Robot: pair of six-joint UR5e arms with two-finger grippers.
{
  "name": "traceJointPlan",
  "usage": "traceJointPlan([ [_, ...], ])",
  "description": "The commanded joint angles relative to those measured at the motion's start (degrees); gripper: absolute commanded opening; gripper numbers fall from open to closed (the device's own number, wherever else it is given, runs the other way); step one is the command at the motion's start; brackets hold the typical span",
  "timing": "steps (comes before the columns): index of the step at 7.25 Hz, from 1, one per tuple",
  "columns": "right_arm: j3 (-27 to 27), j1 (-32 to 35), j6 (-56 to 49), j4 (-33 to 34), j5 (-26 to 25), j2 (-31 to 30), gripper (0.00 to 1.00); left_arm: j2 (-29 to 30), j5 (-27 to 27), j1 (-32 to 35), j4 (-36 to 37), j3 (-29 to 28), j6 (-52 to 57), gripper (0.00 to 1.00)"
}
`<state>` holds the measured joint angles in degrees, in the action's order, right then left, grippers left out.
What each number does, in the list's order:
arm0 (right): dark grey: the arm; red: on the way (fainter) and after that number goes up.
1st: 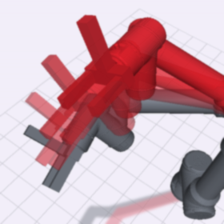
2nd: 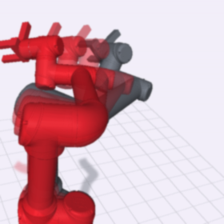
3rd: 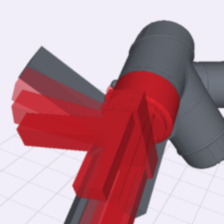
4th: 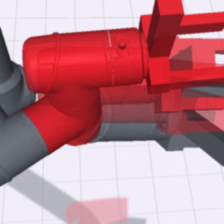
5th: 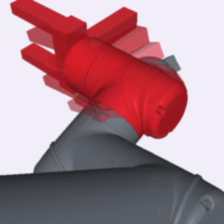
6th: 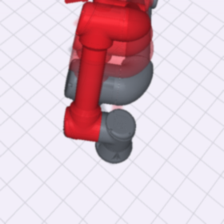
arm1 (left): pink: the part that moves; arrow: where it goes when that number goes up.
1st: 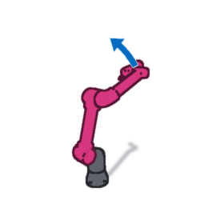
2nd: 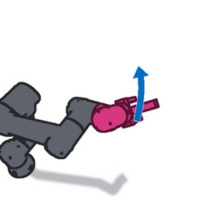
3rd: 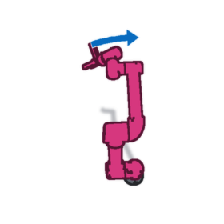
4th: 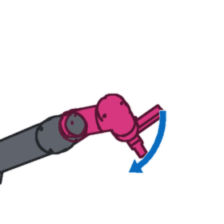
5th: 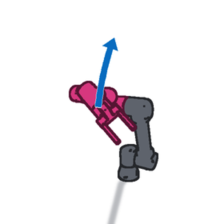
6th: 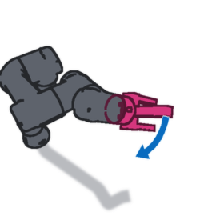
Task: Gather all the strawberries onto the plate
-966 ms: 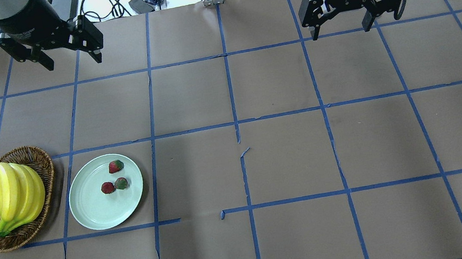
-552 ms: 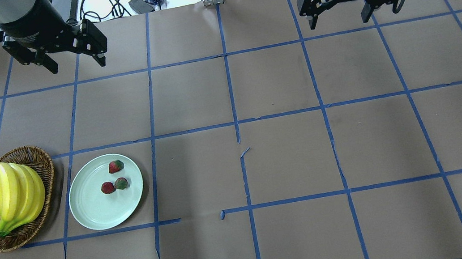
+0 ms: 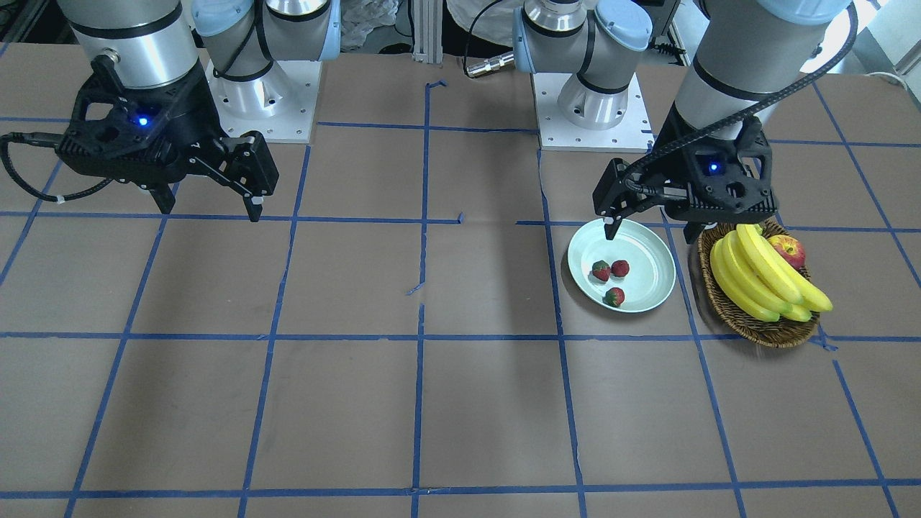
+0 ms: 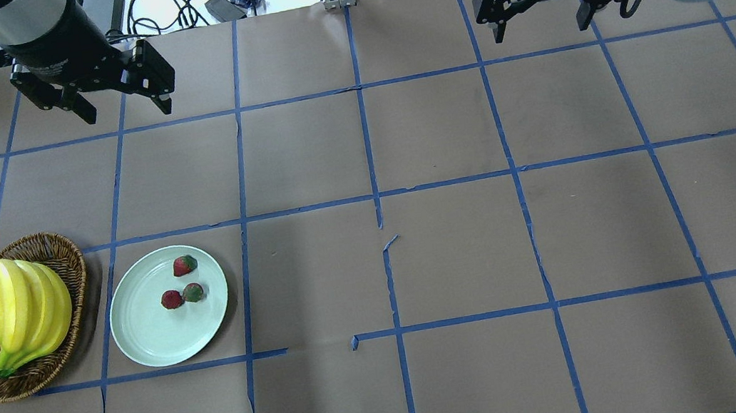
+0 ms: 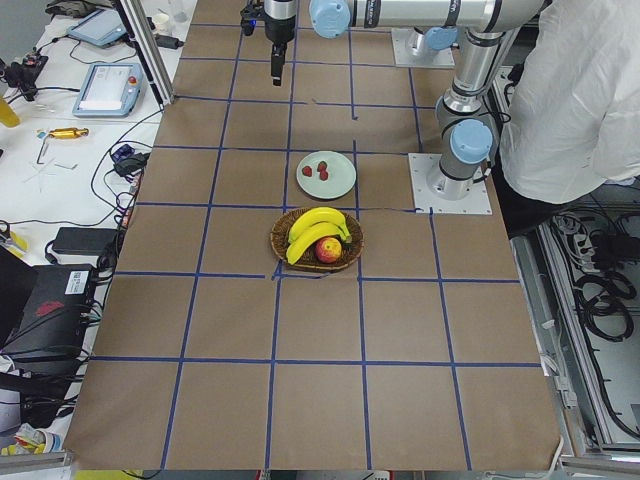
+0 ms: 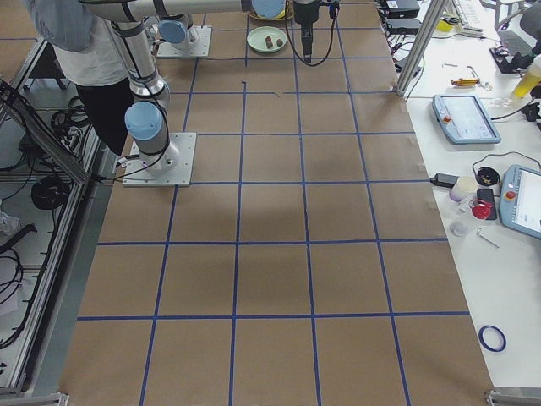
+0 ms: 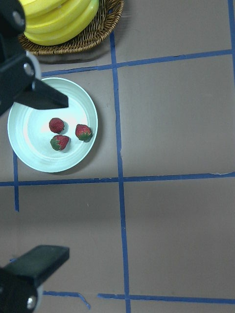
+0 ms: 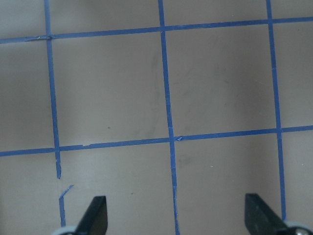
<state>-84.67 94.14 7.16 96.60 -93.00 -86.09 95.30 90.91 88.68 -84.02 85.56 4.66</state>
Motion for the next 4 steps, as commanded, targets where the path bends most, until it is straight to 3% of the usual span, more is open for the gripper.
traceJointPlan([
  [1,-0.1,1.8,-1.3,-0.7,-0.3,0.7,1.00,-0.3,-0.2,0.6,-0.2,0.5,3.8,1.00],
  [2,-0.2,1.7,-6.6,-0.7,0.3,0.9,1.00,-0.5,-0.2,0.9,-0.2,0.9,3.3,1.00],
  [4,-0.4,1.7,-7.1,-0.5,0.4,1.0,1.00,-0.4,-0.2,1.1,0.0,1.3,2.3,1.00],
])
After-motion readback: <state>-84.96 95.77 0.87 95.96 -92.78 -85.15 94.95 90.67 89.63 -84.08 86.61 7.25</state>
